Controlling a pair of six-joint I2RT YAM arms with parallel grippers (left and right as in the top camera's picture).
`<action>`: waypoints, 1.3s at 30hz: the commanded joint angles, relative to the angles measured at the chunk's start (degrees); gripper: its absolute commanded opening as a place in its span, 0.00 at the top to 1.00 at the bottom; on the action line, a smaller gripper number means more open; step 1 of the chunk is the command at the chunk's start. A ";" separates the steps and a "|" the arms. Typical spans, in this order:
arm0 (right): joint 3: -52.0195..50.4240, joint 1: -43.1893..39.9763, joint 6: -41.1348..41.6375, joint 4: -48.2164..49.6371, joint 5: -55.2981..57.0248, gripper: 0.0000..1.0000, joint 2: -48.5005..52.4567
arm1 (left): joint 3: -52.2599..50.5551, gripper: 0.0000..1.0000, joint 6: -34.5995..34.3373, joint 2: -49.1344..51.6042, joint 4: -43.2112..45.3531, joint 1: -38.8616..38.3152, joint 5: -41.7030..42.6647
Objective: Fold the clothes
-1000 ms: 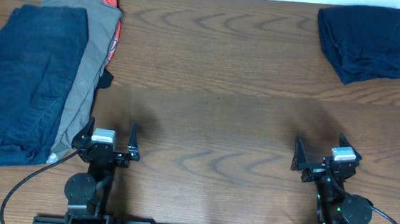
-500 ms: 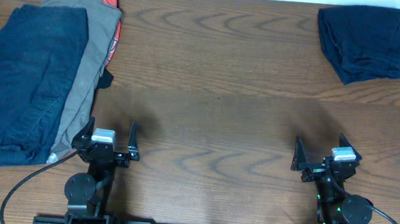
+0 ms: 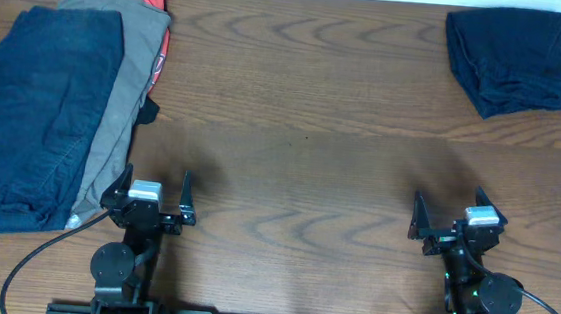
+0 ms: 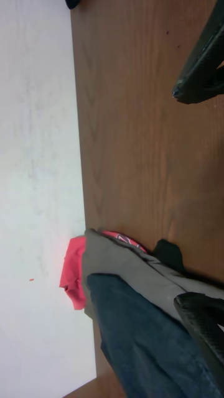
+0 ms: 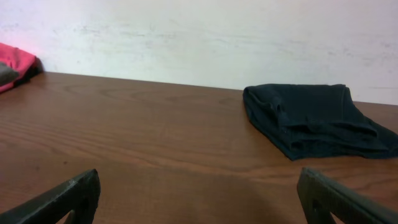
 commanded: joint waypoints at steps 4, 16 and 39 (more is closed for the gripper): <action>-0.17 0.66 0.15 -0.11 0.31 0.01 -0.35 | -0.72 0.02 0.59 -0.31 -2.27 -0.24 0.83; -0.17 0.61 -0.22 9.38 -2.56 0.01 -0.35 | -0.57 0.02 -0.81 -0.31 0.59 -0.24 1.42; 29.07 0.61 0.13 10.05 -8.79 0.01 34.42 | 40.63 0.02 -2.67 37.83 -17.59 -0.17 0.81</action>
